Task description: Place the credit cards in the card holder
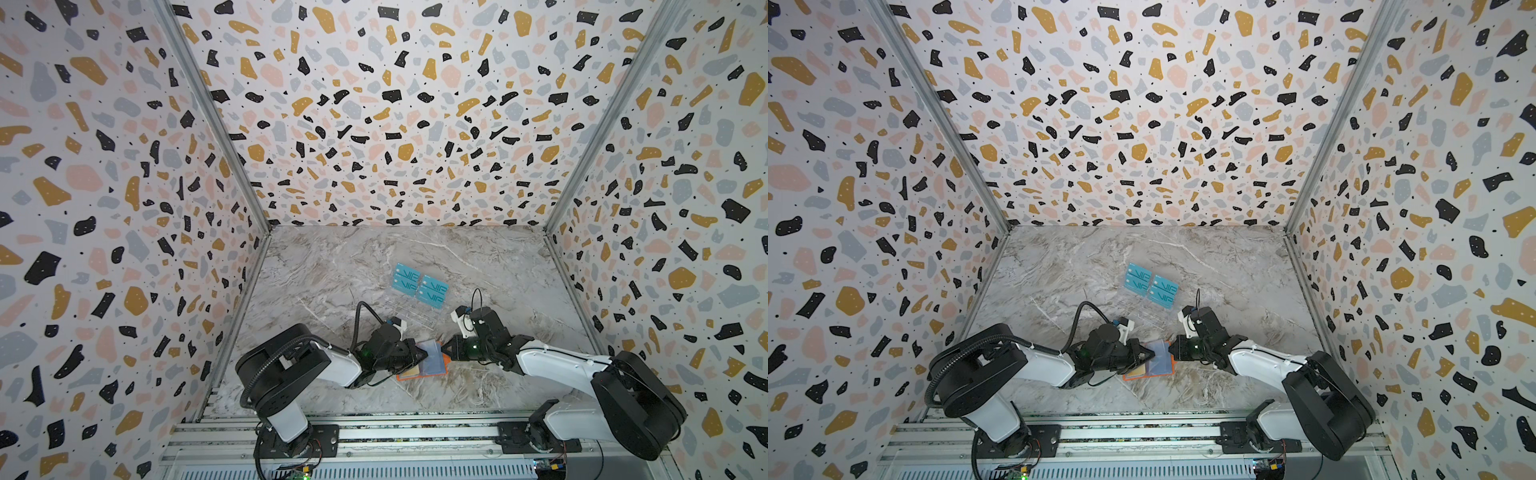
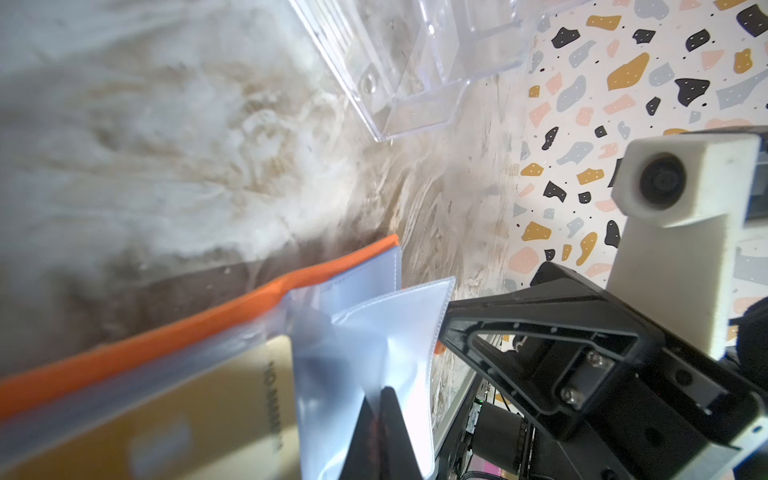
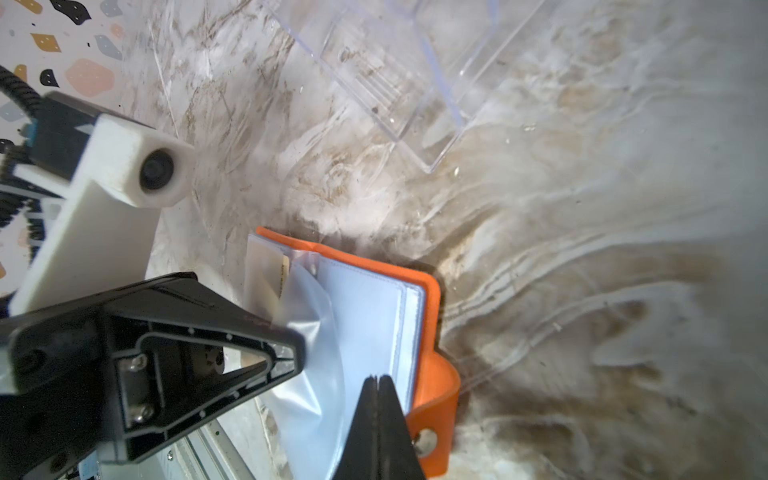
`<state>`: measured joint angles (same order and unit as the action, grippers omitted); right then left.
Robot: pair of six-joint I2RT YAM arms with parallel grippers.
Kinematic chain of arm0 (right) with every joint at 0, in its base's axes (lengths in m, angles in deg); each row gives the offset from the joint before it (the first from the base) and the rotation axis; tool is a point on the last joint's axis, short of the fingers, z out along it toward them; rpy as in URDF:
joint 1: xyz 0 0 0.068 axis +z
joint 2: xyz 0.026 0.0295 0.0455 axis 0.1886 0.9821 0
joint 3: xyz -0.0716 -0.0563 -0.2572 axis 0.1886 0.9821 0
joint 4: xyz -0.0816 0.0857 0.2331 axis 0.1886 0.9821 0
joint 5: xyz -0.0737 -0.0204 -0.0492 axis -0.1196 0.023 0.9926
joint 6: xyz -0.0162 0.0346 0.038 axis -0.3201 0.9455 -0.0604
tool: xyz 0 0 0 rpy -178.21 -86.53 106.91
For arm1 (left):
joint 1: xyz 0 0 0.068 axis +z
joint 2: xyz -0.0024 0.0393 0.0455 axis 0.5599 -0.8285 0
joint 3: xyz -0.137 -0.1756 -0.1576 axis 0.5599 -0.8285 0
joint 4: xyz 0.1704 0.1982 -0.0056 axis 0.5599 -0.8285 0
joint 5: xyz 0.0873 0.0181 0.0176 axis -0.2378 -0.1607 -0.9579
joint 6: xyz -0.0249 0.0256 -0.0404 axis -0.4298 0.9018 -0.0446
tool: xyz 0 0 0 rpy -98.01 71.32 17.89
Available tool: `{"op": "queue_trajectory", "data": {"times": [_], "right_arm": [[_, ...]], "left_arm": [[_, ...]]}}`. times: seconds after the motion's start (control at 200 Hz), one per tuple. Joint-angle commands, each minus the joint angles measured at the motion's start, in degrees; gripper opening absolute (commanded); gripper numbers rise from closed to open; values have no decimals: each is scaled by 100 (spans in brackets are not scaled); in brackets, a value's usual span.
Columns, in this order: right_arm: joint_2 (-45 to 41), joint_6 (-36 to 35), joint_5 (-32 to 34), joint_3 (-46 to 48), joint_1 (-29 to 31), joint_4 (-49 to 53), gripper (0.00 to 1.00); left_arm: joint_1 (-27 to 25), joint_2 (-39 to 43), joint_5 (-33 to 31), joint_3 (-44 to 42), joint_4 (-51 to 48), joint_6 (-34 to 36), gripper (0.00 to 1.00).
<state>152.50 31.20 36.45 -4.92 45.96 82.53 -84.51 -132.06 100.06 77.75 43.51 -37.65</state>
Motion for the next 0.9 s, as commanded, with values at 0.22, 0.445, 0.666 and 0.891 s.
{"op": "queue_trajectory", "data": {"times": [0.22, 0.445, 0.666, 0.891], "right_arm": [[302, -126, -614, 21, -11, -367, 3], [517, -18, -1074, 108, 48, -876, 3], [540, 124, -1401, 200, 78, -1194, 3], [388, 129, -1433, 290, 111, -1188, 3]], "left_arm": [[22, 93, 123, -59, 230, 145, 0], [26, 98, 214, -36, 280, 165, 0], [20, 199, 239, -31, 266, 142, 33], [20, 637, 134, 224, -441, 294, 64]]}}
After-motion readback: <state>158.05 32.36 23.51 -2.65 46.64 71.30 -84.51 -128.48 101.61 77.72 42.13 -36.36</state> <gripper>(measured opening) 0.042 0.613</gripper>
